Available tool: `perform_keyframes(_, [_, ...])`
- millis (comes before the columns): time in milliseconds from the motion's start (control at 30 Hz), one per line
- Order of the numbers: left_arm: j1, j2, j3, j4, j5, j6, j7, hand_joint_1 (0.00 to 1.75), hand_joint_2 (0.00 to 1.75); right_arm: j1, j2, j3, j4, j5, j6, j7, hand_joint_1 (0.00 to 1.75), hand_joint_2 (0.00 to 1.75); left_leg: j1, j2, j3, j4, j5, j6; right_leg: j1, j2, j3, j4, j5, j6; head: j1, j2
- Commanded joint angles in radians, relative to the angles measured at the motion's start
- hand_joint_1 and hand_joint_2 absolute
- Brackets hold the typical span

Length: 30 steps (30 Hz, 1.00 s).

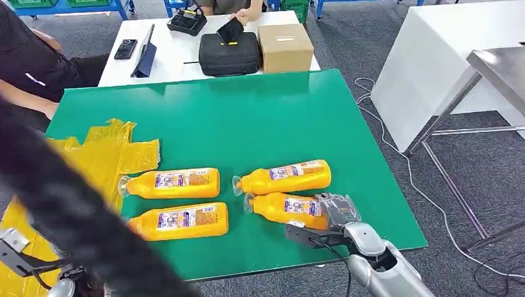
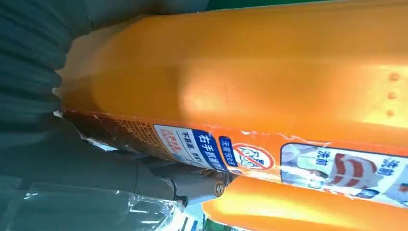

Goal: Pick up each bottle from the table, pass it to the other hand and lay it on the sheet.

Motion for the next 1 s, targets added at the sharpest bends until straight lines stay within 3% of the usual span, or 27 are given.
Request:
perform_keyframes(33, [-0.033, 0.000, 0.002, 0.055, -0.001, -0.003, 0.004, 0.00, 0.00, 0.072, 0.001, 0.010, 0.059, -0.004, 0.014, 0.014, 1.75, 1.75, 0.001, -0.004, 0.002, -0.002, 0.001, -0.001, 0.001, -0.005, 0.002, -0.002, 0.000, 0.000, 0.000, 0.000])
perform_keyframes(167, [-0.032, 0.005, 0.000, 0.056, 0.003, -0.002, 0.002, 0.00, 0.00, 0.086, 0.008, -0.002, 0.045, -0.051, 0.039, -0.018, 1.75, 1.75, 0.001, -0.004, 0.002, -0.002, 0.001, -0.001, 0.001, -0.006, 0.002, -0.003, -0.001, 0.000, 0.000, 0.000])
perform_keyframes(267, [-0.053, 0.012, -0.007, 0.085, 0.006, -0.005, 0.003, 0.00, 0.00, 0.075, 0.016, -0.042, 0.026, -0.273, 0.100, -0.138, 1.75, 1.75, 0.001, -0.004, 0.003, -0.002, 0.001, -0.001, 0.001, -0.005, 0.002, -0.002, -0.001, 0.000, 0.000, 0.000])
perform_keyframes(333, [-0.056, 0.014, -0.009, 0.093, 0.008, -0.010, 0.002, 0.00, 0.00, 0.069, -0.028, -0.046, -0.012, -0.401, 0.145, -0.195, 1.75, 1.75, 0.000, -0.004, 0.003, -0.001, 0.000, -0.001, 0.000, -0.005, 0.002, -0.002, -0.001, 0.000, 0.000, 0.000])
perform_keyframes(433, [-0.053, 0.018, -0.004, 0.083, 0.008, -0.016, 0.000, 0.00, 0.00, 0.040, -0.090, -0.066, -0.102, -0.554, 0.118, -0.251, 1.75, 1.75, 0.000, -0.003, 0.002, -0.001, 0.000, -0.001, 0.000, -0.004, 0.001, -0.001, -0.001, 0.000, 0.000, 0.000])
perform_keyframes(533, [-0.031, 0.021, -0.004, 0.069, 0.009, -0.030, 0.002, 0.00, 0.00, 0.104, -0.088, -0.191, -0.258, -0.703, 0.105, -0.318, 1.75, 1.75, -0.001, -0.002, 0.001, -0.001, -0.001, -0.002, 0.000, -0.002, 0.000, 0.000, -0.001, 0.000, 0.000, 0.000])
perform_keyframes(800, [-0.011, 0.018, 0.000, 0.041, 0.009, -0.030, 0.001, 0.00, 0.00, 0.079, -0.062, -0.252, -0.284, -0.699, 0.110, -0.382, 1.75, 1.75, -0.001, 0.000, -0.004, 0.000, -0.002, -0.001, -0.001, -0.001, -0.004, 0.000, -0.002, 0.001, 0.000, 0.000])
perform_keyframes(1000, [0.023, -0.017, -0.020, -0.057, -0.019, -0.031, 0.003, 0.00, 0.00, -0.062, 0.064, -0.284, -0.239, -0.675, 0.025, -0.371, 1.75, 1.75, 0.000, 0.005, -0.008, 0.001, -0.002, -0.001, 0.000, 0.003, -0.008, 0.001, -0.001, 0.001, 0.000, 0.000])
